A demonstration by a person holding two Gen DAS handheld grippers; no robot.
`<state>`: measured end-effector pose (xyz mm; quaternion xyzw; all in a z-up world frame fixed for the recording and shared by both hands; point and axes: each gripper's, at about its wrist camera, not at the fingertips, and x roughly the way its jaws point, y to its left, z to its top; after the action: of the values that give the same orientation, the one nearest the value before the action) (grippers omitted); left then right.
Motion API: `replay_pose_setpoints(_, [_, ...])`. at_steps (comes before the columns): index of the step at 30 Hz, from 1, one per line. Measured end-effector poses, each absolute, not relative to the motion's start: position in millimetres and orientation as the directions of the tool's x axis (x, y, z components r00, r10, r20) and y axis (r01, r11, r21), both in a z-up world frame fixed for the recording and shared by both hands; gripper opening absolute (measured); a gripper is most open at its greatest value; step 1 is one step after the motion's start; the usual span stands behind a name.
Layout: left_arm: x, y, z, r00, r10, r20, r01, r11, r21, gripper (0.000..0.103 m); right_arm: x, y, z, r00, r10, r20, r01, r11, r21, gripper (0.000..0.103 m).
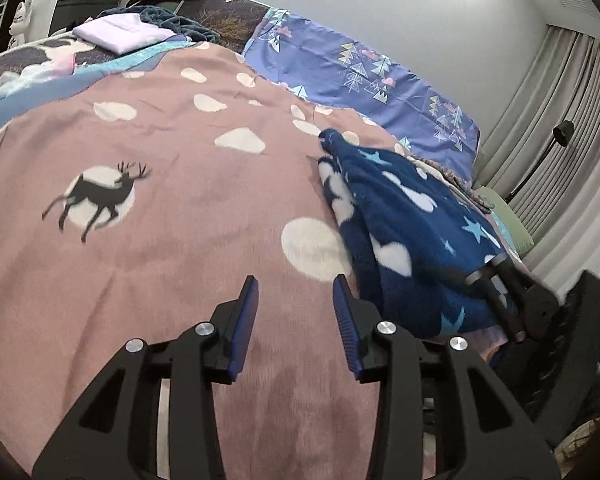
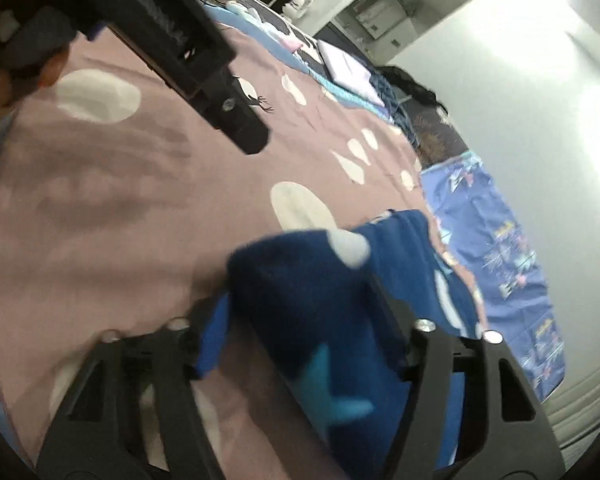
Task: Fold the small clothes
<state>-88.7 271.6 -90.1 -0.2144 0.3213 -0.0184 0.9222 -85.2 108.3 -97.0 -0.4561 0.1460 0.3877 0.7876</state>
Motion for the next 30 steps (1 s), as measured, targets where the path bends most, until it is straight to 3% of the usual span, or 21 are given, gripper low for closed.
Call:
replay_pose_setpoints(2, [-79,273,-84,0.791,-0.196,-0.580,-0.073,0.911,-0.407,0.049,-80,116,-99,0.649,0.464,-0.603,-0.757,0.313,-0.573,0.029])
replay_pose_setpoints(4, [-59,276,-78,0.783,-0.196,-0.590,-0.061,0.920,-0.388,0.049,-77,114,-95,0.625,0.477,-0.618,-0.779,0.329,-0.534,0.025])
replay_pose_setpoints(7, [-20,277,-78,0.761,-0.288,-0.582,-0.004,0.894,-0.448,0.049,-68,106,-87,0.568,0.506,-0.649,-0.823,0.363,-0.437,0.024])
replay_pose_setpoints(9, [12,276,-84,0.732,-0.389,-0.559,0.034,0.840,-0.541,0.049,-69,106,-88,0.566,0.507,-0.650,-0.824,0.365,-0.434,0.024])
replay_pose_setpoints(11, [48,271,-98,0.691,-0.482,-0.539,0.048,0.775,-0.631,0.058,-72,108,-90,0.583,0.499,-0.641,-0.812,0.362,-0.457,0.024])
replay_pose_setpoints(15, [89,259,-126,0.643,-0.553,-0.530,0.030,0.710,-0.704,0.061,-74,107,-90,0.579,0.500,-0.644,-0.815,0.372,-0.443,0.024])
replay_pose_setpoints(16, [94,259,-127,0.653,-0.566,-0.503,0.042,0.691,-0.722,0.052,-73,107,-88,0.570,0.505,-0.649,-0.821,0.379,-0.427,0.023])
replay_pose_setpoints(17, [99,259,-127,0.656,-0.581,-0.481,0.044,0.666,-0.744,0.026,-74,106,-86,0.564,0.509,-0.650,-0.825,0.385,-0.414,0.021])
replay_pose_setpoints(19, [103,263,-119,0.689,-0.586,-0.427,0.056,0.630,-0.774,0.021,-75,105,-77,0.553,0.524,-0.648,-0.830,0.407,-0.380,0.020])
replay_pose_setpoints(22, [95,263,-114,0.723,-0.570,-0.390,0.097,0.642,-0.760,0.020,-76,105,-70,0.540,0.533,-0.651,-0.837,0.424,-0.346,0.019])
replay_pose_setpoints(24, [94,262,-137,0.713,-0.535,-0.452,0.040,0.676,-0.736,0.021,-77,106,-81,0.520,0.523,-0.675,-0.848,0.413,-0.332,0.019])
replay_pose_setpoints(26, [94,272,-147,0.714,-0.567,-0.411,0.026,0.608,-0.794,0.020,-75,108,-87,0.528,0.515,-0.675,-0.844,0.405,-0.351,0.019])
replay_pose_setpoints(30, [92,265,-140,0.717,-0.532,-0.451,0.023,0.664,-0.747,0.026,-75,105,-85,0.527,0.520,-0.672,-0.844,0.413,-0.342,0.021])
